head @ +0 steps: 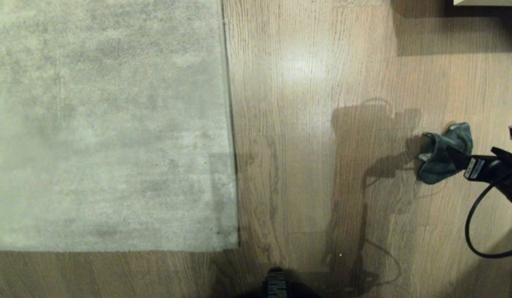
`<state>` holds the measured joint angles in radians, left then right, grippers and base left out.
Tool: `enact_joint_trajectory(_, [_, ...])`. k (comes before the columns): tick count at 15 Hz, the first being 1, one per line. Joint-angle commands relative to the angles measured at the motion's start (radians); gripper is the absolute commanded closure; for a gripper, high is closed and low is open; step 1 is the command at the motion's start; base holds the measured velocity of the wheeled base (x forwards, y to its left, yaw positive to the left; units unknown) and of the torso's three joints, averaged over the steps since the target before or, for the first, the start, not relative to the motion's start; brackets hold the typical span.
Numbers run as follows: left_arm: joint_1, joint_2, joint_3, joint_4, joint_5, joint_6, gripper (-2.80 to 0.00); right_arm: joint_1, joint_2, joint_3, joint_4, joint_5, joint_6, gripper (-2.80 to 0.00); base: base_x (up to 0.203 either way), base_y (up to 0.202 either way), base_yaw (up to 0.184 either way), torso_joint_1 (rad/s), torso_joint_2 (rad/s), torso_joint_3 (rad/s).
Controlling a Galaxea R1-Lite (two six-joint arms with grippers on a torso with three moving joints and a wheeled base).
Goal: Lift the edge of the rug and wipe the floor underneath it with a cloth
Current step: Pick up the rag
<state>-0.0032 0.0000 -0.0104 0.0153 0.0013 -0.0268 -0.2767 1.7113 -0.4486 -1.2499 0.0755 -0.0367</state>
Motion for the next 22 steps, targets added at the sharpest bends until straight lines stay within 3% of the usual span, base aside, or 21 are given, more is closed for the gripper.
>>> enact_joint_trajectory(1, [0.000,0.002,0.000,-0.001,0.000,-0.001,0.00,-0.010,0.056,0.003,-0.010,0.001,0.002,-2.80,0.000,0.000,0.000,0.000,0.00,0.000])
enact_joint_trajectory(5, [0.000,0.002,0.000,0.000,0.000,-0.001,0.00,-0.012,0.088,0.015,-0.010,0.003,0.002,-2.80,0.000,0.000,0.000,0.000,0.00,0.000])
enact_joint_trajectory(9, [0.000,0.002,0.000,0.000,0.000,-0.001,0.00,-0.010,0.139,0.027,-0.051,0.006,0.053,-2.80,0.000,0.000,0.000,0.000,0.00,0.000])
enact_joint_trajectory(22, [0.000,0.002,0.000,0.000,0.000,0.000,0.00,-0.006,0.337,-0.114,-0.219,0.006,0.083,-2.80,0.000,0.000,0.000,0.000,0.00,0.000])
